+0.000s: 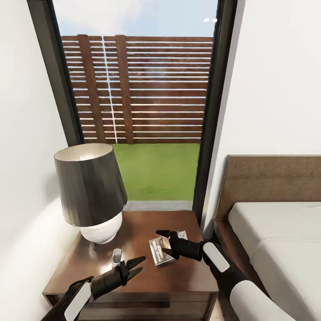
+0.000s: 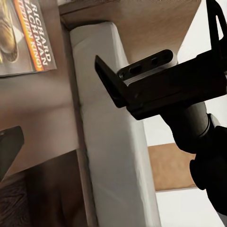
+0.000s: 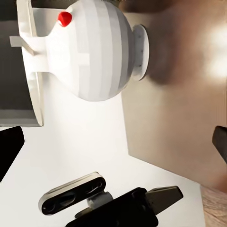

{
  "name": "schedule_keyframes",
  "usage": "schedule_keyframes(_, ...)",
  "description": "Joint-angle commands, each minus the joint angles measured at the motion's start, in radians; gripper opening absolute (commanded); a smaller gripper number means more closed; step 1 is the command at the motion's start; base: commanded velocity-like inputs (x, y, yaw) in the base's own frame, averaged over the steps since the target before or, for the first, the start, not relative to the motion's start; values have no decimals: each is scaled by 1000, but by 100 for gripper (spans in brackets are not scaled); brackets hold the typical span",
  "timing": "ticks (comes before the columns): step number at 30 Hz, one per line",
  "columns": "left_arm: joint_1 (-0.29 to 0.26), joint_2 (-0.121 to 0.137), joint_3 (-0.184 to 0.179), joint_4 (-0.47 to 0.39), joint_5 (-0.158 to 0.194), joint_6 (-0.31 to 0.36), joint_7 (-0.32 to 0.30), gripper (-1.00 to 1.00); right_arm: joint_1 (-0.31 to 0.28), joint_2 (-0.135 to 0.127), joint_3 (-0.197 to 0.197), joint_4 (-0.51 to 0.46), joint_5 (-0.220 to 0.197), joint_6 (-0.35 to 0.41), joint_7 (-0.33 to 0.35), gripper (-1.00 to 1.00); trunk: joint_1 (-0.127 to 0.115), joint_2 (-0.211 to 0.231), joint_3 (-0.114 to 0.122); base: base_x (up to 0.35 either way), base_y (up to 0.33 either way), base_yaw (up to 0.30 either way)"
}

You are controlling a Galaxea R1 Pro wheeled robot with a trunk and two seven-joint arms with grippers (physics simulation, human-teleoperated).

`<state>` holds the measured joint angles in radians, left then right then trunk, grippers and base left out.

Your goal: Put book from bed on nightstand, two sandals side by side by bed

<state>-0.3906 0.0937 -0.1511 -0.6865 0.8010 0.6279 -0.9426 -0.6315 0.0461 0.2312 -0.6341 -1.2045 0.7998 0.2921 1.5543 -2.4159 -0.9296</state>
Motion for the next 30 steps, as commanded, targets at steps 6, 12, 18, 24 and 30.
schedule_keyframes(6, -1, 1, -4, -1, 9, 7, 1, 100, -1, 0, 4, -5, 5, 0, 5, 100, -23, 42, 18, 0, 0, 0)
schedule_keyframes(12, -1, 0, -4, -1, 9, 6, 1, 100, -1, 0, 7, -6, 6, -2, 5, 100, -46, 84, 37, 0, 0, 0)
schedule_keyframes(18, -1, 0, -4, -1, 9, 6, 2, 100, -1, 0, 7, -5, 6, -5, 4, 100, -69, 126, 56, 0, 0, 0)
schedule_keyframes(24, -1, 0, -4, -1, 9, 6, 2, 100, -1, 0, 8, -5, 7, -5, 4, 100, -92, 168, 74, 0, 0, 0)
schedule_keyframes(30, -1, 0, -4, -1, 9, 6, 2, 100, -1, 0, 8, -6, 7, -5, 4, 100, -115, 210, 93, 0, 0, 0)
